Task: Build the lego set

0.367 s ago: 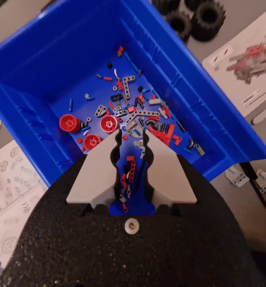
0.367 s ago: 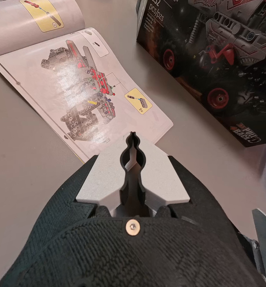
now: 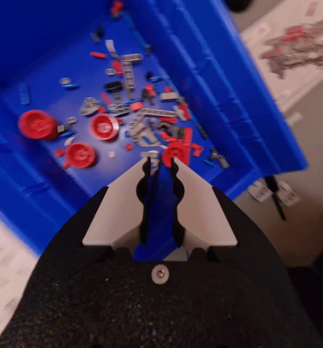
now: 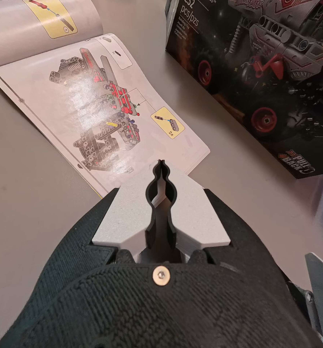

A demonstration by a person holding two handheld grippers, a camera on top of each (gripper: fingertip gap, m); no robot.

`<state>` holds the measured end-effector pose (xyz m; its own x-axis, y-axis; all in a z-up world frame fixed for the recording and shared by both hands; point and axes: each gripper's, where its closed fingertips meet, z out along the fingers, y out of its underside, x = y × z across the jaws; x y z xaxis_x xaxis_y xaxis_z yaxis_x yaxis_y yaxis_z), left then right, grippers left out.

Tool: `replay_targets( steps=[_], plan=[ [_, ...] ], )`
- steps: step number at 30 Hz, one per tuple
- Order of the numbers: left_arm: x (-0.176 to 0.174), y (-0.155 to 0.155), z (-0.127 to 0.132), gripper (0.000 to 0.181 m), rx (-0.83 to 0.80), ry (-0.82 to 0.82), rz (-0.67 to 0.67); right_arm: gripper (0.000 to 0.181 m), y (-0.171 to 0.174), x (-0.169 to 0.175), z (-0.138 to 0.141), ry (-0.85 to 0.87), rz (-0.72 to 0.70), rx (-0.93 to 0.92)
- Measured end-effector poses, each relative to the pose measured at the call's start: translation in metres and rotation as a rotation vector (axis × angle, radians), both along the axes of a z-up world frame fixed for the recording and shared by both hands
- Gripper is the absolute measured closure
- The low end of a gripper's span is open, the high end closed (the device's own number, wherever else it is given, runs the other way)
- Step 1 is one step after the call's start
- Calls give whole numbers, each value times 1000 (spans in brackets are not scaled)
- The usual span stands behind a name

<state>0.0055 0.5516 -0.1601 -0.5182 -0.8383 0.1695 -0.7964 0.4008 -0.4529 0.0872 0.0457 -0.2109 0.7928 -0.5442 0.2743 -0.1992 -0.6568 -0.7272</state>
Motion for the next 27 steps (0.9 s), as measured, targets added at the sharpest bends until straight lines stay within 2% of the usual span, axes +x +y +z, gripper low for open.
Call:
replay_targets(
  steps=[1, 3, 8, 10, 12, 14, 17, 20, 21, 23, 25, 27],
  plan=[
    [-9, -16, 1, 165, -65, 29, -73, 181, 0, 0, 0, -10, 1, -5],
    [-18, -38, -3, 165, -109, 63, -199, 181, 0, 0, 1, -23, 1, -12],
    [-23, -65, -21, 171, -150, 126, -356, 181, 0, 0, 0, -20, 0, -10],
    [-12, -52, -38, 172, -63, 136, -297, 181, 0, 0, 1, -25, 0, -13],
    [0, -27, -51, 168, 32, 180, -143, 181, 0, 0, 1, -29, 1, -15],
    [9, -2, -53, 169, 103, 175, 0, 181, 0, 0, 1, -23, 1, -12],
    [25, 8, -32, 168, 52, 57, 112, 181, 0, 0, 0, -14, 1, -8],
    [59, 21, -4, 166, 41, -152, 255, 181, 0, 0, 0, -11, 1, -6],
    [69, 17, 2, 165, 14, -215, 260, 181, 0, 0, 0, -10, 1, -5],
    [79, -8, 2, 161, -58, -267, 166, 181, 0, 0, 0, -9, 1, -5],
    [79, -25, -15, 159, -37, -236, 70, 181, 0, 0, 0, -8, 0, -4],
    [79, -28, -33, 155, 54, -200, 14, 181, 0, 0, 1, -14, 1, -8]
  ],
)
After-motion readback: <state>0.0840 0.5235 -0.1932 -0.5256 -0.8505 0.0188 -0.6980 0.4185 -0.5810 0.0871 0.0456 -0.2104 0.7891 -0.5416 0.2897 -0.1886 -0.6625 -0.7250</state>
